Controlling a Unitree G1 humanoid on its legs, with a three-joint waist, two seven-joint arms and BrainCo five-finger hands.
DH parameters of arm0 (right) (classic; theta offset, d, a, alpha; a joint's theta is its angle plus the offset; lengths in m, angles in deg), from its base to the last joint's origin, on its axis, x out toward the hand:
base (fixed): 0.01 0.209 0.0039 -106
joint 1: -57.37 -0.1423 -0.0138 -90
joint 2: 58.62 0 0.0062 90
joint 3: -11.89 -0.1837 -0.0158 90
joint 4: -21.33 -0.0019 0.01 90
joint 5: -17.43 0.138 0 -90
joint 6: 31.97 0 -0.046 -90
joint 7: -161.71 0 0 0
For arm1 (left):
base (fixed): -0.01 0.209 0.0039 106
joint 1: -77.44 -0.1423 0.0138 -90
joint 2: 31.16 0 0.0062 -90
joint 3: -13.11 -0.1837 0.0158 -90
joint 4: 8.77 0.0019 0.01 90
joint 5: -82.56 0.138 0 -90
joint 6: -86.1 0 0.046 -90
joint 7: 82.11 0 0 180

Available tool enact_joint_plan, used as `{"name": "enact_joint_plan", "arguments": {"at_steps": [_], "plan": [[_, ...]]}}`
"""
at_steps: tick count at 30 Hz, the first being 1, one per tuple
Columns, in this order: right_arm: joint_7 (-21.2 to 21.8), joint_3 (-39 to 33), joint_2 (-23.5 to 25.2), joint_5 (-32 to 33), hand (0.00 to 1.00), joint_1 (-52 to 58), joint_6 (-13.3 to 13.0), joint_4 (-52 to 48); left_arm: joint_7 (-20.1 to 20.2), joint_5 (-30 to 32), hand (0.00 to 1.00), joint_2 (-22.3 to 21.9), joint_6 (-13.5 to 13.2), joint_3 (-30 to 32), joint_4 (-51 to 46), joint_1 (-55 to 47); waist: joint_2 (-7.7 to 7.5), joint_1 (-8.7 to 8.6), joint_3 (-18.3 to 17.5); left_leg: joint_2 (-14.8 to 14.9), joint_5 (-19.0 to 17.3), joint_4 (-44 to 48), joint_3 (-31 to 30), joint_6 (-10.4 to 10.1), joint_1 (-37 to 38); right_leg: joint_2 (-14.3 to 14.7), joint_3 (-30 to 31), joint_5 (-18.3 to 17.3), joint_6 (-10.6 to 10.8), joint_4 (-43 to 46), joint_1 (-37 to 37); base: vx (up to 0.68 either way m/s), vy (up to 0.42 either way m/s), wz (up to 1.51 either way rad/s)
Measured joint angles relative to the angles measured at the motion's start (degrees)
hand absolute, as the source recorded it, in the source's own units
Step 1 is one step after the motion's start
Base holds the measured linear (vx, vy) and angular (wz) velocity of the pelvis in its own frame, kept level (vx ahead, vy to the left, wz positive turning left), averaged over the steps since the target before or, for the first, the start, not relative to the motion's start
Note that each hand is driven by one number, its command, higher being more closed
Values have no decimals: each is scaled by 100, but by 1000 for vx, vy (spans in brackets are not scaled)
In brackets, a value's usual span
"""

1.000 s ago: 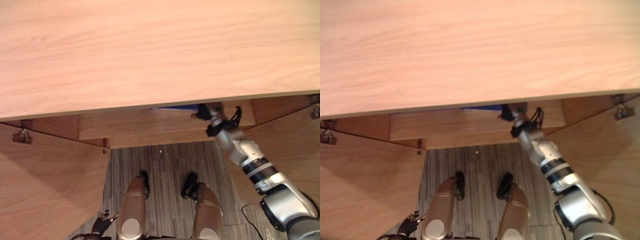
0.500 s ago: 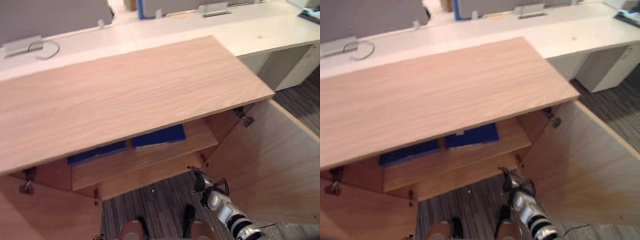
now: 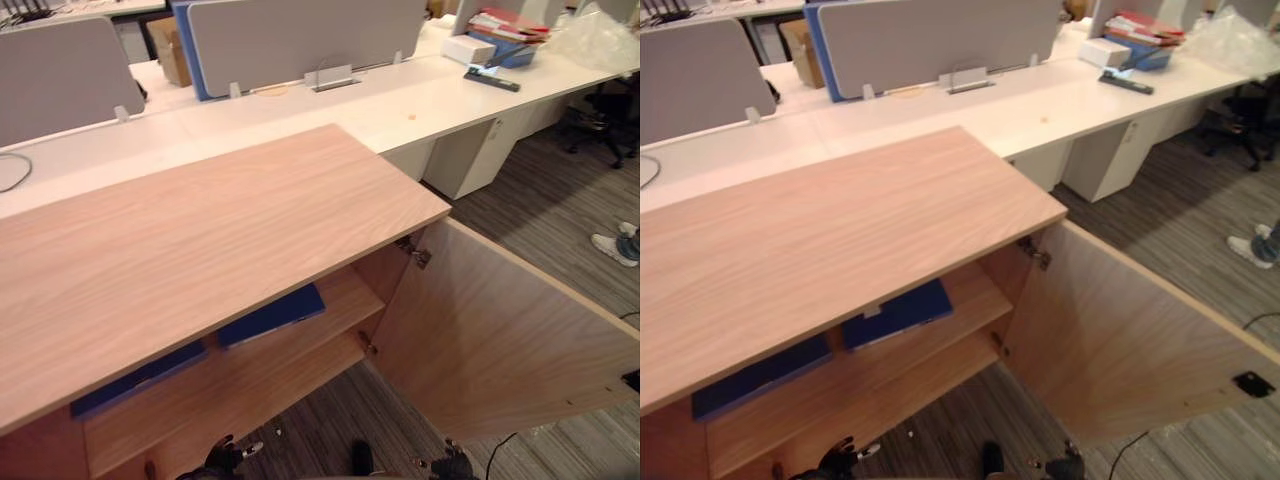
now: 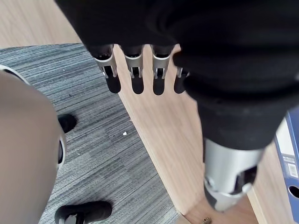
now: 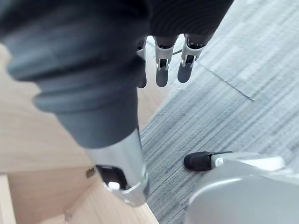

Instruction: Walk over to the cabinet, pick up the folder, carry it to the office cabinet, place the folder inside the office cabinet, then close the office cabinet door

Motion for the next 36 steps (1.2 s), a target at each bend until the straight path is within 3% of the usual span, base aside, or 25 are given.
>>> {"name": "enact_joint_plan", "arguments": {"at_steps": [5, 11, 24, 26, 27, 28, 29, 36], "plan": [[-28, -927, 248, 1420, 0, 179, -15, 321, -5, 79, 0, -71, 89, 141, 174, -30, 14, -31, -187, 39, -55, -181, 355, -95, 306, 161, 320, 5, -15, -99, 84, 31, -2, -34], [-6, -1351, 384, 2109, 0, 244, -42, 587, -8, 202, 0, -51, 145, 229, 376, -37, 22, -101, -256, 30, -121, -189, 527, -153, 430, 206, 490, 4, -17, -101, 100, 17, 14, -19], [29, -1539, 415, 2211, 0, 213, -85, 720, -126, 16, 0, -48, 135, 367, 372, 15, 2, -78, -105, 114, -199, 146, 177, -172, 375, 180, 321, -40, -54, -137, 234, -17, -19, 7], [27, -1416, 398, 2207, 0, 174, -136, 661, -157, -46, 0, -84, 109, 610, 344, 19, 5, -75, -17, 95, -296, 545, -689, -27, 132, 175, 485, -45, -72, -103, 217, -31, -38, -25], [25, -1266, 341, 2196, 0, 123, -149, 650, -185, -91, 0, -146, 78, 754, 323, 17, 7, -57, 59, 11, -402, 644, -1415, 51, 2, 181, 590, -33, -81, -98, 158, -63, 19, -47], [28, -1228, 286, 2166, 0, 78, -151, 648, -189, -140, 0, -229, 57, 848, 319, 16, 85, 37, 76, -51, -572, 553, -2035, 13, -7, 216, 697, 9, -105, -100, 62, -82, 55, -49], [27, -1228, 259, 2149, 0, 49, -151, 646, -190, -155, 0, -263, 32, 876, 308, 17, 121, 70, 87, -62, -666, 489, -2188, -66, 17, 253, 740, 28, -114, -100, 29, -91, 92, -43], [29, -852, 406, 1984, 0, 42, -136, -288, -182, 13, 0, -301, -8, 1016, 94, 2, 152, 98, 231, -167, -792, 625, -1489, 37, 102, 192, 835, 47, -150, 373, -363, -51, 73, -45]]}}
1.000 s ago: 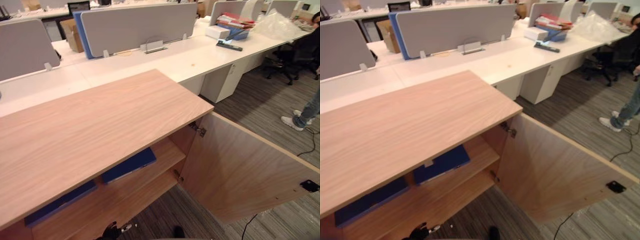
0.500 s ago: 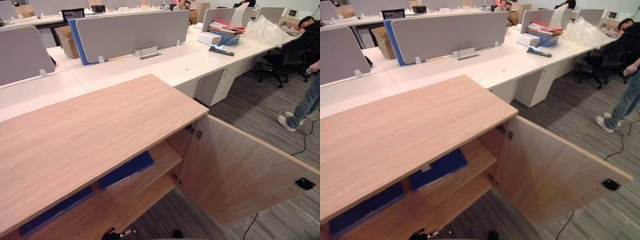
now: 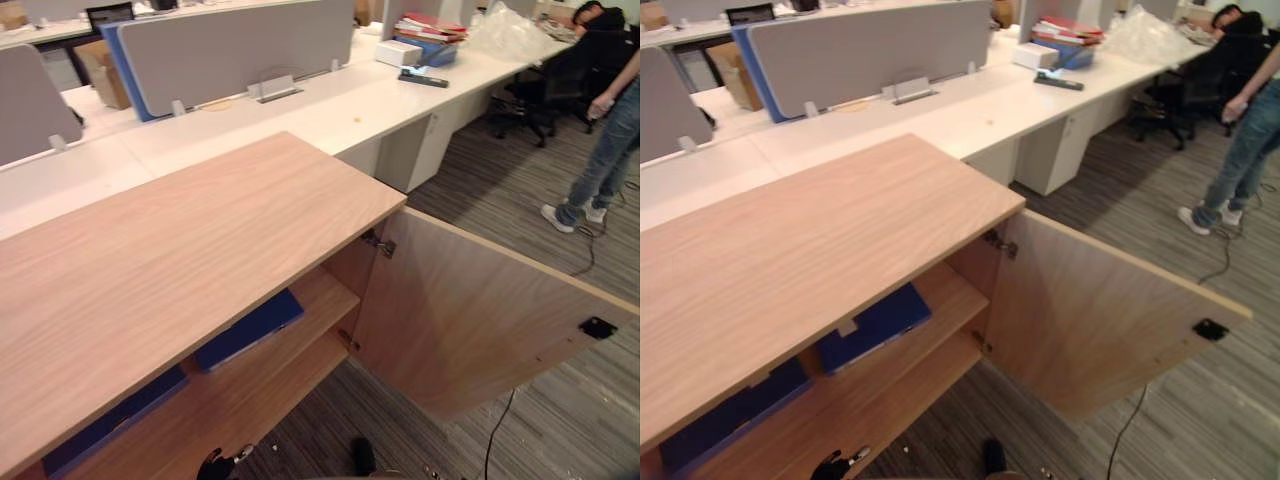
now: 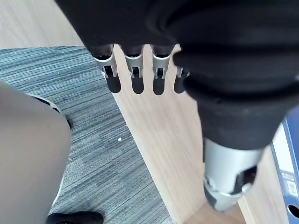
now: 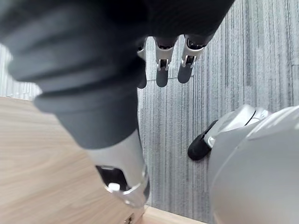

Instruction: Walk over to the cabinet, pick up the folder, carry it to the office cabinet, place the folder inside the office cabinet, then close the office cabinet door

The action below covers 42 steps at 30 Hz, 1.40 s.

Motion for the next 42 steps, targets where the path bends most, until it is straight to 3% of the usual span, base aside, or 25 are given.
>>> {"name": "enact_joint_plan", "arguments": {"at_steps": [1, 2, 3, 4, 5, 6, 7, 8, 9, 10, 11, 12, 13, 15, 18, 22, 31, 42], "plan": [[-3, 14, 96, 2, 0, -18, 4, -409, 7, 43, 0, -21, 2, 148, -68, 21, -4, -19, 124, 96, -41, 144, 253, -8, -4, 29, -126, -125, -187, 141, -98, -16, 5, -83], [-8, 15, 163, 3, 0, -47, 1, -853, 7, 62, 0, -105, 4, 325, -169, -2, 109, 38, 223, 274, -49, 229, 602, -8, 3, -27, -827, -548, -779, 429, -283, -2, 20, -100], [-14, 26, 171, 4, 0, -54, 1, -1080, 6, 75, 0, -178, 9, 410, -202, -21, 212, 62, 241, 398, -48, 261, 775, -7, 17, -104, -1288, -766, -970, 783, -469, 55, 38, -119], [-49, 33, 185, 4, 0, -78, -9, -1433, 3, 128, 0, -224, 8, 553, -239, -62, 254, 116, 255, 541, -54, 367, 1046, -15, 37, -392, -2012, -874, -1017, 1721, -805, 86, 39, -88], [-85, 26, 181, 6, 0, -57, -21, -1592, 1, 137, 0, -224, 16, 591, -234, -63, 252, 101, 259, 586, -63, 455, 1120, -29, 60, -591, -2327, -939, -1115, 2154, -873, 151, 4, -77], [-190, -4, 162, 5, 0, 39, -96, -1854, -2, 112, 0, -217, 22, 666, -262, -97, 187, 60, 227, 598, -122, 702, 1206, -105, 126, -1006, -2865, -863, -1453, 2679, -778, 144, -38, -114], [-240, 22, 119, -2, 0, -94, -213, -1987, 21, -100, 0, -158, 34, 944, -190, -98, 53, 142, 211, 511, -376, 1242, 1029, 136, -115, -866, -2957, -794, -1535, 2516, -763, 42, -10, -167], [-288, -165, 79, 4, 0, -402, -227, -2034, 76, -464, 0, -102, 41, 996, -77, -95, 208, 157, 173, 292, 35, 175, 812, 234, -207, -593, -2715, -884, -1321, 1996, -611, -49, 35, -184], [-339, -335, 51, 3, 0, -565, -231, -2036, 83, -684, 0, -100, 43, 998, -44, -162, 124, 150, 223, 221, 124, 68, 1060, 114, -75, -961, -2931, -1498, -1184, 2837, -707, -66, 53, -114], [-376, -501, -72, 0, 0, -605, -231, -2033, 79, -940, 0, -47, 72, 965, -6, -254, 96, 143, 167, 218, 127, 86, 1124, 109, -87, -1383, -3085, -1727, -806, 3284, -620, 70, -34, -60], [-392, -570, -174, -3, 0, -629, -230, -2030, 90, -1044, 0, 54, 114, 920, 35, -313, 39, 152, 169, 240, 122, 103, 1185, 62, -87, -1656, -3195, -1652, -665, 3117, -349, 110, -105, -35], [-394, -610, -182, -3, 0, -689, -229, -2031, 98, -1095, 0, 92, 118, 942, 34, -370, 8, 165, 176, 269, 133, 100, 1230, 11, -90, -1654, -3183, -1582, -336, 2890, -259, 105, -152, -39], [-398, -620, -219, -3, 0, -816, -227, -2044, 103, -1147, 0, 130, 140, 1021, 38, -435, 8, 186, 205, 365, 167, 71, 1304, -58, -91, -1478, -3241, -1602, -157, 2617, -145, 85, -186, -60], [-377, -439, -423, -5, 0, -1124, -227, -2068, 113, -1214, 0, 48, 171, 1060, 62, -572, 24, 241, 205, 577, 332, -9, 1525, -234, -86, -1082, -3211, -1550, -73, 2146, -118, 100, -220, -66], [-307, -161, -636, -27, 0, -1235, -233, -2294, 117, -1270, 0, 35, 185, 1199, 70, -561, -40, 271, 198, 610, 733, -51, 1518, -320, -86, -874, -3192, -1383, 57, 1500, 146, 75, -205, -20], [-8, 192, -941, -23, 0, -1558, -234, -2329, 68, -1521, 0, -74, 168, 1285, -136, -579, -35, 297, 117, 599, 1183, -506, 1399, -460, -87, -553, -3265, -939, -7, 522, 401, 58, -112, -2], [396, 959, -2073, 373, 0, -3058, -339, -2088, 163, -1673, 0, -20, 84, 730, -405, -630, -17, 414, 119, 390, 1252, -811, 999, -515, -92, -562, -3480, -473, 33, -127, 653, 7, -9, 12], [759, 2051, -2827, 842, 0, -3881, -373, -1743, 202, -1530, 0, 26, 85, 644, -392, -813, 58, 427, 323, 130, 1130, -822, 503, -363, -208, -739, -3547, -29, 118, -470, 759, -52, 41, 8]]}}
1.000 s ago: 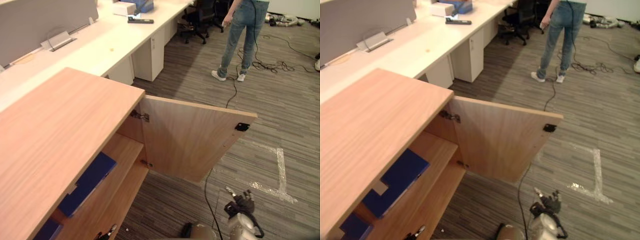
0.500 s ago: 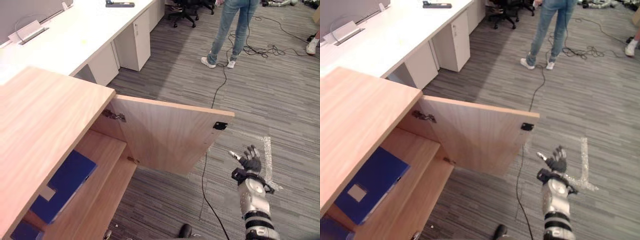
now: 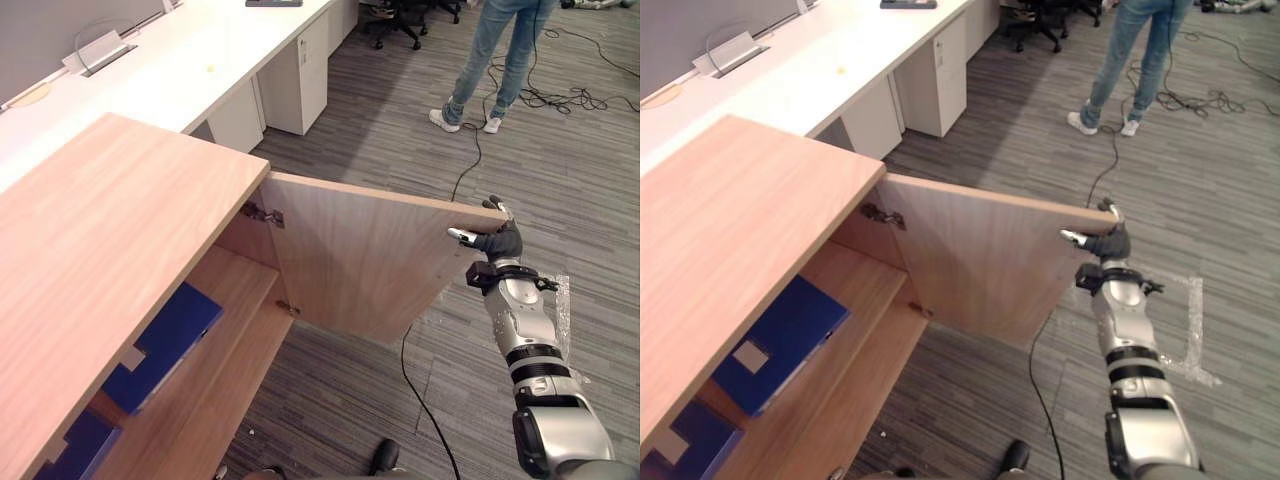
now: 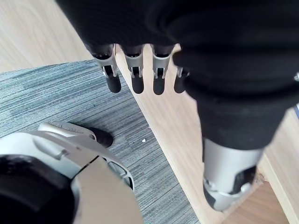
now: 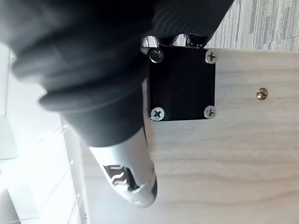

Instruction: Walk over to the cabinet, pick up the folder, carry it to the office cabinet, place the folder inside the office cabinet, then close the office cabinet door

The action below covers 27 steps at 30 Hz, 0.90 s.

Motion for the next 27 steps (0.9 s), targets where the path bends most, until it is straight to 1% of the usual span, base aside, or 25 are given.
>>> {"name": "enact_joint_plan", "arguments": {"at_steps": [1, 2, 3, 4, 5, 6, 7, 8, 9, 10, 11, 12, 13, 14, 15, 16, 17, 18, 19, 20, 21, 22, 24, 27], "plan": [[113, 243, -191, 66, 0, -5, 5, 0, 38, 40, 0, 2, 1, -1, -1, 0, 16, -11, 37, 12, -25, -5, -30, 4, 1, 16, 1, 16, -4, -2, -1, -117, 23, -3], [192, 354, -279, 79, 0, -5, 18, 0, 50, 57, 0, 4, 2, -1, -1, -9, 22, -23, 44, 24, -41, -16, -46, 16, 1, 31, 1, 23, -10, -3, -5, -133, 14, -6], [354, 571, -428, 85, 0, -5, 58, 0, 81, 130, 0, 10, 2, -2, 0, -47, 45, -48, 45, 71, -94, -69, -63, 20, 13, 94, 15, 36, -23, -5, -17, -97, 2, -7], [397, 699, -507, 88, 0, -5, 64, 0, 103, 150, 0, 21, 2, -11, 1, -60, 52, -62, 41, 101, -131, -90, -71, 20, 17, 128, 18, 43, -32, -6, -32, -138, -4, -11], [589, 1114, -763, 91, 0, -5, 84, -3, 165, 188, 0, 75, 3, -121, 11, -63, 24, -92, 58, 131, -143, -137, -80, 17, 14, 169, 27, 66, -63, -12, -69, -118, -13, -8], [654, 1222, -845, 87, 0, -5, 97, -4, 187, 198, 0, 80, 3, -142, 26, -62, 23, -95, 58, 135, -142, -136, -77, 15, 17, 174, 32, 69, -69, -12, -70, -122, -19, -8], [753, 1485, -1002, 79, 0, -6, 119, -23, 234, 220, 0, 89, 3, -193, 54, -64, 26, -111, 55, 147, -141, -138, -69, 13, 19, 185, 43, 71, -71, -27, -70, -114, -39, -9], [923, 2215, -1417, 61, 0, -7, 175, -135, 300, 279, 0, 129, 2, -290, 61, -75, 22, -160, 54, 184, -132, -139, -59, -3, 18, 226, 54, 68, -73, -42, -83, -84, -31, -10], [990, 2561, -1636, 60, 0, -8, 211, -241, 321, 299, 0, 158, 2, -357, 59, -72, 21, -173, 54, 202, -125, -145, -52, -14, 13, 249, 60, 67, -75, -42, -99, -80, -51, -16], [1224, 3219, -2064, 55, 0, -10, 246, -562, 383, 352, 0, 182, -4, -374, 82, -59, 25, -208, 51, 260, -115, -143, -18, -28, 5, 315, 102, 77, -103, -42, -129, -35, -58, -18], [1346, 3520, -2272, 44, 0, -45, 259, -817, 407, 368, 0, 194, -6, -375, 128, -51, 24, -246, 46, 290, -110, -140, 8, -35, 13, 348, 134, 76, -116, -41, -138, -42, -93, -23], [1644, 4172, -2721, -74, 0, -175, 257, -1354, 469, 416, 0, 227, -7, -388, 236, 11, 30, -300, 30, 355, -104, -116, 33, -48, 14, 420, 164, 61, -163, -37, -146, -20, -83, -17], [2062, 4593, -2989, -281, 0, -289, 250, -1763, 497, 470, 0, 262, -13, -441, 271, 77, 28, -303, 20, 382, -100, -91, 33, -57, 9, 473, 172, 47, -189, -32, -146, -13, -82, -11], [2575, 5077, -3189, -420, 0, -403, 233, -2227, 516, 578, 0, 297, -41, -488, 293, 147, 17, -286, -13, 456, -75, -82, 29, -99, 8, 540, 172, 26, -221, -32, -146, -8, -100, -5], [3054, 5373, -3364, -556, 0, -399, 122, -2679, 537, 617, 0, 328, -53, -489, 322, 146, -5, -316, -85, 509, -52, -83, 29, -133, 7, 602, 173, 5, -254, -40, -156, -8, -97, -4], [3165, 5472, -3357, -647, 0, -390, 105, -2852, 540, 665, 0, 339, -56, -490, 347, 157, -9, -313, -121, 533, -46, -81, 30, -143, 5, 627, 174, -4, -271, -42, -157, -11, -91, -1], [3412, 5677, -3275, -789, 0, -374, 101, -3088, 549, 726, 0, 355, -59, -499, 420, 209, -5, -262, -178, 558, -33, -80, 20, -156, 2, 656, 172, -17, -297, -44, -157, -23, -52, 4], [3665, 5858, -3183, -894, 0, -323, 104, -3300, 556, 801, 0, 353, -60, -500, 424, 266, -12, -185, -198, 562, -14, -82, -4, -152, -13, 663, 172, -18, -306, -45, -160, -30, -40, 9], [3809, 5945, -3163, -948, 0, -254, 107, -3400, 567, 815, 0, 352, -61, -500, 417, 303, -12, -139, -201, 560, -5, -82, -26, -152, -32, 662, 165, -18, -309, -46, -165, -40, -18, 14], [3943, 6104, -3125, -971, 0, -155, 92, -3514, 590, 816, 0, 353, -66, -499, 415, 351, -25, -40, -215, 554, 8, -82, -61, -154, -77, 654, 143, -15, -312, -47, -187, -35, 0, 12], [4098, 6122, -2948, -995, 0, -92, 98, -3703, 606, 819, 0, 352, -69, -497, 419, 356, -34, 44, -231, 537, 35, -94, -69, -159, -118, 638, 137, 3, -335, -46, -230, -25, 9, 13], [4263, 6234, -2908, -1071, 0, -82, 102, -3866, 608, 836, 0, 353, -69, -484, 419, 346, -51, 92, -241, 515, 52, -95, -94, -149, -166, 616, 118, 15, -346, -45, -258, -10, 18, 11], [4377, 6329, -2907, -1073, 0, -48, 123, -3911, 609, 841, 0, 372, -69, -468, 418, 330, -92, 113, -250, 491, 75, -110, -106, -139, -185, 607, 85, 24, -350, -44, -263, 10, 20, 9], [4439, 6344, -2902, -1071, 0, -26, 221, -3947, 613, 916, 0, 389, -69, -430, 416, 313, -221, 153, -311, 466, 83, -121, -109, -131, -182, 569, 86, 46, -349, -42, -264, 31, 42, 1]]}}
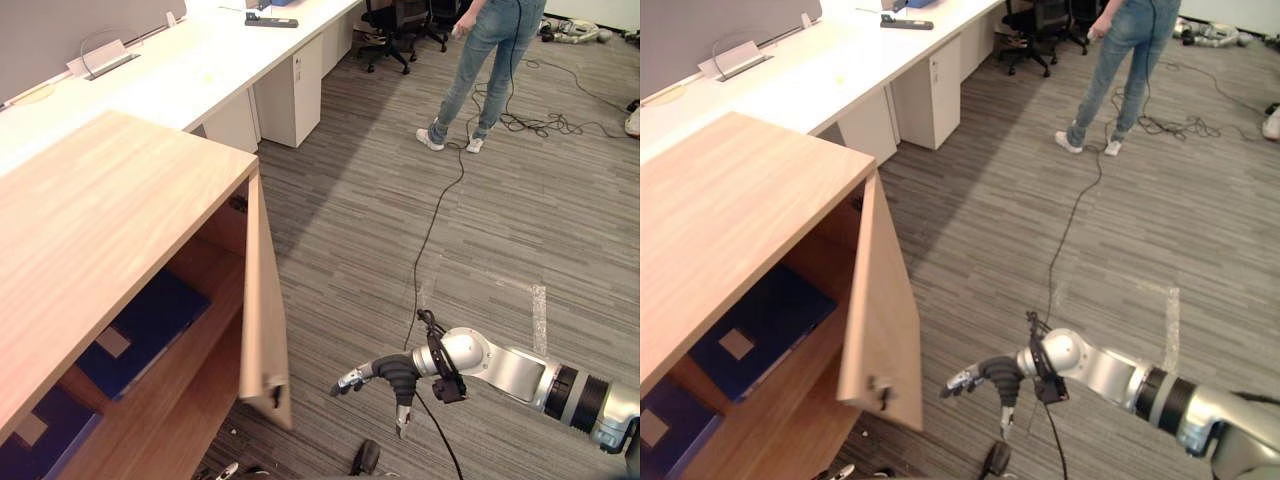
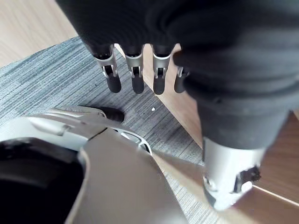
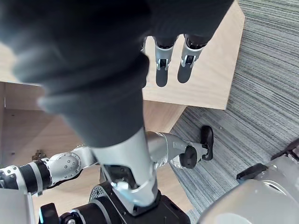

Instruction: Walk over to the cabinet, pick up the folder, carry it to the office cabinet, place the folder inside the office cabinet, then close the office cabinet door

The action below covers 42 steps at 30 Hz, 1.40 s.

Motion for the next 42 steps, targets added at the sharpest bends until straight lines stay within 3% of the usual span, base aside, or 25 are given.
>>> {"name": "enact_joint_plan", "arguments": {"at_steps": [4, 11, 14, 17, 19, 21, 22, 23, 24, 25, 26, 27, 28, 30, 32, 33, 34, 35, 36, 39, 42], "plan": [[40, 35, 228, -10, 0, -1, 35, -94, 6, -6, 0, 44, 3, 103, 9, 6, -124, 42, -82, -2, 10, 4, -32, 11, -4, -18, -14, 3, 0, -1, 12, 19, 28, 2], [-139, 144, 1626, -513, 0, 152, 28, 683, 5, -611, 0, -85, 57, 578, 176, 14, -160, 290, -107, -35, 59, -7, -314, 29, -44, -69, -262, 0, 1, -1, 141, -7, 19, 19], [-471, -54, 2447, -1354, 0, 424, -50, 1741, -10, -773, 0, -143, 84, 699, 213, 40, -153, 378, -108, -114, 126, -41, -553, 85, -148, -157, -483, 0, 3, 26, 162, -6, 32, 40], [-1147, -909, 3451, -2695, 0, 846, -103, 3253, -58, -778, 0, -175, 82, 688, 198, 69, -130, 487, -96, -275, 241, -122, -779, 131, -198, -326, -704, 10, 62, 36, 224, 13, 88, 41], [-1500, -1322, 3716, -3090, 0, 1090, -102, 3650, -98, -775, 0, -233, 81, 680, 197, 58, -72, 480, -113, -410, 268, -171, -954, 222, -190, -550, -882, -133, 200, 304, 239, 40, 157, 61], [-1789, -1628, 3783, -3246, 0, 1437, -92, 3803, -132, -772, 0, -252, 78, 619, 197, 35, -4, 457, -118, -667, 210, -155, -1222, 379, -170, -1135, -1083, -594, 346, 1317, 90, 73, 242, 84], [-1898, -1732, 3787, -3310, 0, 1680, -64, 3827, -129, -761, 0, -228, 80, 541, 195, 7, -26, 418, -105, -923, 189, -163, -1474, 483, -93, -1696, -1192, -908, 428, 2103, 41, 87, 233, 102], [-1947, -1815, 3798, -3386, 0, 1850, -52, 3834, -131, -743, 0, -210, 80, 482, 199, -3, -42, 382, -112, -1120, 169, -164, -1629, 547, -54, -2046, -1166, -1016, 387, 2632, -9, 112, 279, 121], [-2005, -1920, 3866, -3398, 0, 2015, -34, 3876, -130, -657, 0, -171, 80, 352, 197, -43, -45, 338, -131, -1313, 181, -159, -1838, 664, -45, -2414, -841, -965, 128, 3275, -213, 77, 198, 94], [-2017, -1920, 3905, -3398, 0, 2035, -20, 3908, -131, -605, 0, -127, 81, 291, 197, -62, -34, 309, -135, -1365, 190, -154, -1919, 704, -45, -2492, -487, -876, -76, 3530, -345, 85, 256, 93], [-2049, -1955, 4051, -3396, 0, 2067, 27, 3938, -136, -482, 0, -51, 96, 191, 196, -85, -33, 288, -133, -1397, 214, -146, -2126, 766, -49, -2418, 389, -597, -461, 3899, -632, 94, 234, 89], [-2070, -2118, 4265, -3387, 0, 2085, 36, 3939, -142, -419, 0, 31, 109, 137, 143, -120, -49, 241, -100, -1390, 240, -118, -2375, 833, -20, -2206, 1218, -389, -559, 4133, -827, 105, 188, 92], [-2106, -2181, 4372, -3355, 0, 2091, 37, 3937, -148, -393, 0, 67, 115, 101, 96, -142, -75, 203, -90, -1378, 250, -82, -2523, 863, -44, -2043, 1583, -457, -528, 4176, -857, 148, 69, 113], [-2214, -2586, 4592, -3153, 0, 2101, 41, 3915, -161, -374, 0, 269, 137, 62, 73, -15, -169, 135, -36, -1265, 197, 203, -3234, 867, -321, -999, 2732, -1605, -25, 3888, -830, 186, -94, 134], [-2279, -2833, 4586, -3020, 0, 2199, 69, 3855, -160, -373, 0, 304, 142, 58, 60, 116, -171, 45, 59, -1243, 135, 342, -3747, 812, -427, -294, 3440, -1958, 233, 3372, -818, 92, -175, 151], [-2295, -2991, 4623, -2903, 0, 2345, 102, 3843, -158, -349, 0, 305, 142, 62, 2, 153, -206, -42, 139, -1289, 82, 429, -4053, 753, -428, -13, 3637, -1945, 277, 2885, -717, 55, -241, 176], [-2338, -3039, 4652, -2859, 0, 2479, 150, 3802, -155, -337, 0, 341, 137, 63, -41, 162, -307, -79, 178, -1404, 17, 503, -4250, 668, -461, 75, 3725, -1917, 313, 2437, -646, 39, -265, 142], [-2373, -3045, 4675, -2823, 0, 2574, 166, 3760, -152, -325, 0, 399, 138, 61, -74, 158, -442, -97, 169, -1542, -25, 555, -4349, 621, -504, 25, 3722, -1866, 380, 2170, -653, 25, -307, 137], [-2411, -3178, 4678, -2690, 0, 2787, 214, 3758, -145, -313, 0, 317, 144, 50, -70, 228, -449, -80, 209, -1588, -50, 552, -4553, 531, -506, -6, 3541, -1698, 375, 2264, -700, 29, -287, 105], [-2500, -3279, 4656, -2666, 0, 2800, 233, 3852, -144, -241, 0, 96, 153, 108, -122, 80, -241, -38, 140, -1145, 20, 321, -4538, 379, -736, 287, 3329, -1520, 305, 1674, -671, 92, -195, 26], [-2511, -3343, 4667, -2625, 0, 2882, 246, 4182, -154, -277, 0, 35, 178, 219, -126, 12, -222, -14, 110, -850, 90, 36, -4492, 242, -787, 457, 3212, -1128, 206, 1160, -596, 165, -112, -9]]}}
